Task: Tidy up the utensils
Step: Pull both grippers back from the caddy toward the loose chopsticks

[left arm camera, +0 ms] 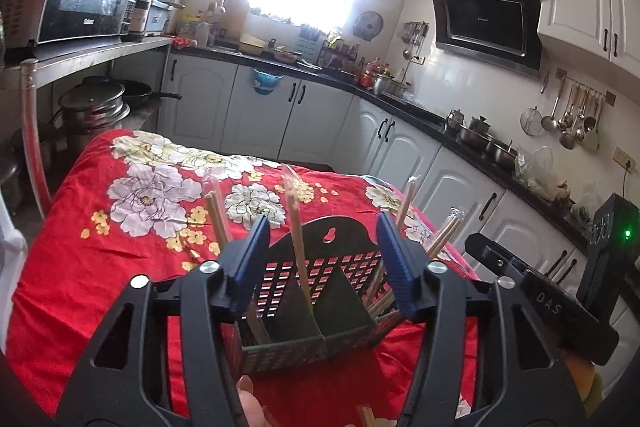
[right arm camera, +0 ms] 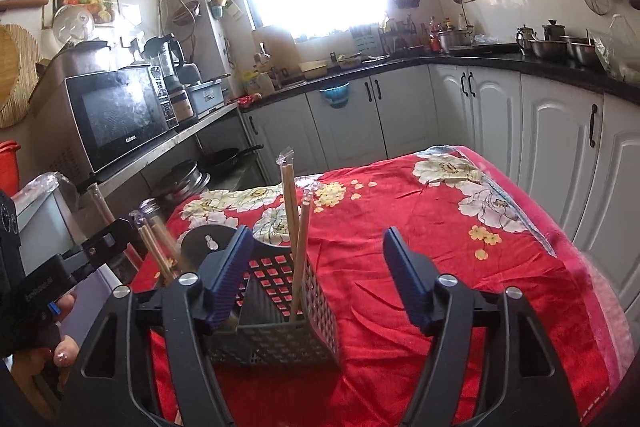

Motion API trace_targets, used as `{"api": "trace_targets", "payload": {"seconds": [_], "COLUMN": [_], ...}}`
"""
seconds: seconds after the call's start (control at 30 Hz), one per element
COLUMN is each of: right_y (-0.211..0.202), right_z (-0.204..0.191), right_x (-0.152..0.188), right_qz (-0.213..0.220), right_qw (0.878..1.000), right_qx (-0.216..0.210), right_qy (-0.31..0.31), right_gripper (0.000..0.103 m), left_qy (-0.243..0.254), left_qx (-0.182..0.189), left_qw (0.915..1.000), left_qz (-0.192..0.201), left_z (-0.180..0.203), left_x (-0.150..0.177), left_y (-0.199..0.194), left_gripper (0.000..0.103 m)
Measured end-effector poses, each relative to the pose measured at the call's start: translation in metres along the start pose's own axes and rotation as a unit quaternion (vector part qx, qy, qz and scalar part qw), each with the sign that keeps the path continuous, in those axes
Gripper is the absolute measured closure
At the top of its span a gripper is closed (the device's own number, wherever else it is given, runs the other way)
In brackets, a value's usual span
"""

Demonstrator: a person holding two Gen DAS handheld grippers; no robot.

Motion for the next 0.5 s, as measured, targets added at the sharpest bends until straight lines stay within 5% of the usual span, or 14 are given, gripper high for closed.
{"api": "trace_targets", "payload": {"seconds": [0.5], "right_y": [-0.036], "right_z": [-0.005], "right_x": [0.011], "right_qz": [0.013], "right_qw": [1.000], "right_qx": [0.000], "right_qy": [-0.022], "right_gripper": [0.018], "left_qy": [-0.023], "left_qx": [-0.006], "left_qw": [0.9995], "left_qz": [0.019], "left_z": [-0.001], "left_x": [0.007], "left_y": [-0.038], "left_gripper": [0.016]}}
Point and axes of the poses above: each gripper's, at about its wrist camera, not at the fingertips, and y roughly the way its jaws point, z to its right, x to its underside, the point moved 5 cm from there along y, roughly the way its jaws point, and after that the axes turned 13 degrees about y, right-handed, at the moved point
